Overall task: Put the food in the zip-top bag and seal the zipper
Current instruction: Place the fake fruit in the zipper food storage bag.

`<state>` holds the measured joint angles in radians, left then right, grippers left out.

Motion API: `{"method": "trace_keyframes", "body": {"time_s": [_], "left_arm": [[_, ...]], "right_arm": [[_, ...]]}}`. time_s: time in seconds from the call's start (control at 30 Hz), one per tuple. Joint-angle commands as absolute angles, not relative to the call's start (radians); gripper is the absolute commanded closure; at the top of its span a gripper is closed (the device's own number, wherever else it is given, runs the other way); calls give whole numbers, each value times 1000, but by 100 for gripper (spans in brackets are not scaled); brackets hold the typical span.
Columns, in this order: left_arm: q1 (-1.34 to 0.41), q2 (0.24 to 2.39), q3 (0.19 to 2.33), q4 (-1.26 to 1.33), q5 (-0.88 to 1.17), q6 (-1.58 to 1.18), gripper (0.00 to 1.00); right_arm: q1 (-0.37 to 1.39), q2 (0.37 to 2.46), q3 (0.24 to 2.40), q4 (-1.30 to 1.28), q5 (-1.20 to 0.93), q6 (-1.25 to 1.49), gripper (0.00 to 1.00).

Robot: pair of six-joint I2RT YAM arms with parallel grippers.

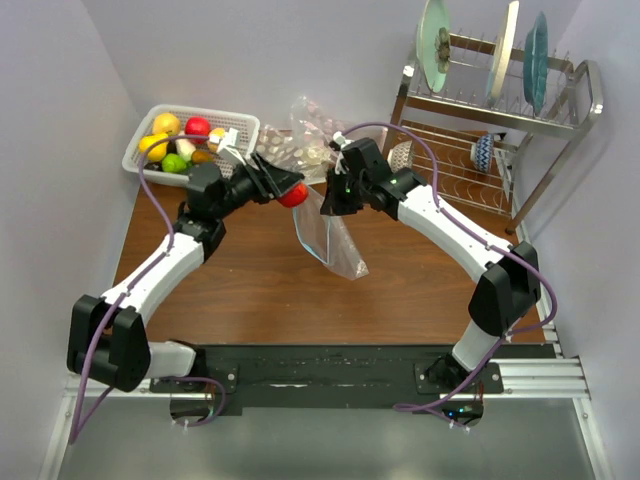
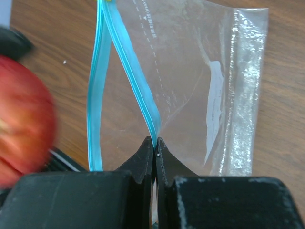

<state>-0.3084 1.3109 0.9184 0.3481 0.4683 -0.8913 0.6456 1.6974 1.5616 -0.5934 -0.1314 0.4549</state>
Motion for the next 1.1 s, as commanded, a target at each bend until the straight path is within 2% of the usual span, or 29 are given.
{"method": "trace_keyframes", "body": {"time_s": [0.0,0.17,0.7,0.77,0.8,0.87,0.93,0.97,1.07], "left_arm": [[-374,1305,887,505,414,-919,57],[-437,1333,839,583,361,-919,57],[-535,1331,775,399,22,-698,57],[-546,1341,778,382,2,-680,47],[-548,1344,781,374,2,-678,37],[-549,1348,804,347,3,-666,27],[-551,1348,833,315,6,-661,5],[-551,1351,871,273,15,-651,0],[-551,1361,955,193,37,-630,0]], "right_arm": [[650,1683,1591,-555,-207,489,100],[647,1671,1583,-555,-201,491,100],[635,1631,1577,-568,-167,486,100],[635,1631,1578,-568,-169,486,100],[635,1629,1578,-569,-169,485,100],[635,1631,1577,-568,-167,483,100],[635,1631,1575,-568,-164,482,100],[634,1632,1571,-569,-163,482,100],[634,1634,1557,-566,-164,480,100]]}}
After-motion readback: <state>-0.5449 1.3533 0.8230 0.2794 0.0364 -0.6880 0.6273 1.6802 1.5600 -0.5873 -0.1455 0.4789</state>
